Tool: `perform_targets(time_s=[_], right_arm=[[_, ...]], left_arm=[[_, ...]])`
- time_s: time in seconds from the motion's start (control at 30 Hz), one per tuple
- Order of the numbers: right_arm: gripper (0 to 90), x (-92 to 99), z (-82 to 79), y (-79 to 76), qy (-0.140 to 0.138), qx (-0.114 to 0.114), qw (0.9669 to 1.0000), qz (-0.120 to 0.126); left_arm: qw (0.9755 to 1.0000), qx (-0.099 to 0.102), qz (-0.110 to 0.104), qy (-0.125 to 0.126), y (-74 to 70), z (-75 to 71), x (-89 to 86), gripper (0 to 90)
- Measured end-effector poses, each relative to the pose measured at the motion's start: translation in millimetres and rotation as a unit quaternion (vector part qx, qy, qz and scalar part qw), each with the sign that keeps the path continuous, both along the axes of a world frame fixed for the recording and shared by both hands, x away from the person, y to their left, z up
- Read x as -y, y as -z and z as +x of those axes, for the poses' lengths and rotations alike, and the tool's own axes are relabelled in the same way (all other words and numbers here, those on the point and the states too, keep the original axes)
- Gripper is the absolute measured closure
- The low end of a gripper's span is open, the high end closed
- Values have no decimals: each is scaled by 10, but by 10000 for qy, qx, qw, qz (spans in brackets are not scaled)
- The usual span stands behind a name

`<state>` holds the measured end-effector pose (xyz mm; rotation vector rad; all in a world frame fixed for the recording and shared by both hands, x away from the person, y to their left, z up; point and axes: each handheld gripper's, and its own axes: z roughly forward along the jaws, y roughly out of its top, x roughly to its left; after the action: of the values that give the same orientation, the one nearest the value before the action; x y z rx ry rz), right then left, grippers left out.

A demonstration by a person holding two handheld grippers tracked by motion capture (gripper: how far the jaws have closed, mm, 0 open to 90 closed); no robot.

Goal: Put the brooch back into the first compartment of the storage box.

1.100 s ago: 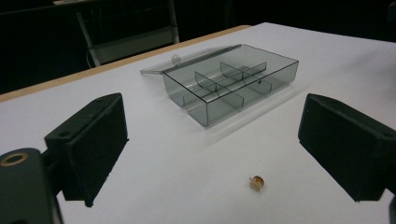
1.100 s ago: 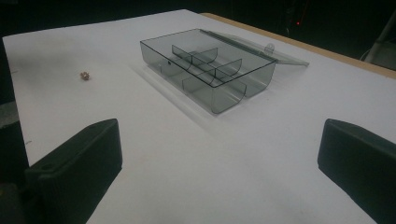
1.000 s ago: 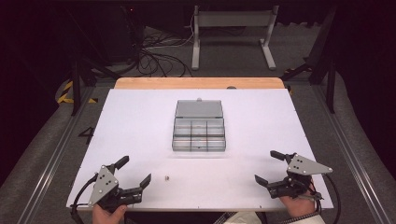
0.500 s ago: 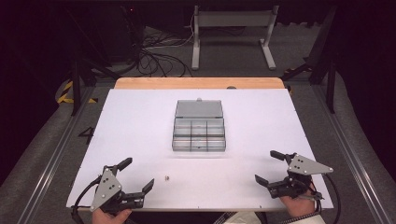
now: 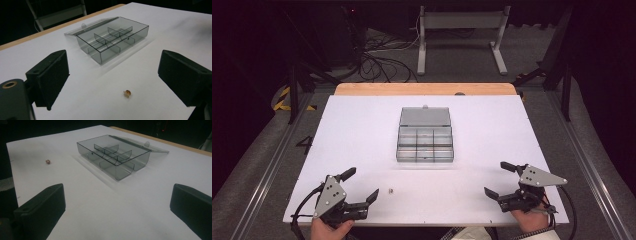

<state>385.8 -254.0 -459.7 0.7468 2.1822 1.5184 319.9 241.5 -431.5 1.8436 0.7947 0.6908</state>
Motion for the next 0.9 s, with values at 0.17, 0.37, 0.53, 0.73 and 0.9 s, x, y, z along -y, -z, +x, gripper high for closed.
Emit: perform_targets(time_s=[0.17, 0.37, 0.53, 0.73, 0.9], right_arm=[[9, -4, 2, 3, -16, -8, 10000, -6], [10, -12, 4, 4, -26, -23, 10000, -16], [10, -17, 7, 5, -19, -28, 10000, -11], [12, -15, 8, 7, -28, -43, 10000, -36], [14, -17, 8, 7, -35, -53, 10000, -40]], left_arm=[[10000, -46, -14, 36, -46, 35, 32, 107], [9997, -204, -79, 117, -84, 128, 65, 107], [9995, -253, -67, 159, -105, 208, 129, 108], [9993, -303, -55, 189, -119, 270, 191, 110], [9990, -384, -47, 211, -121, 338, 238, 110]])
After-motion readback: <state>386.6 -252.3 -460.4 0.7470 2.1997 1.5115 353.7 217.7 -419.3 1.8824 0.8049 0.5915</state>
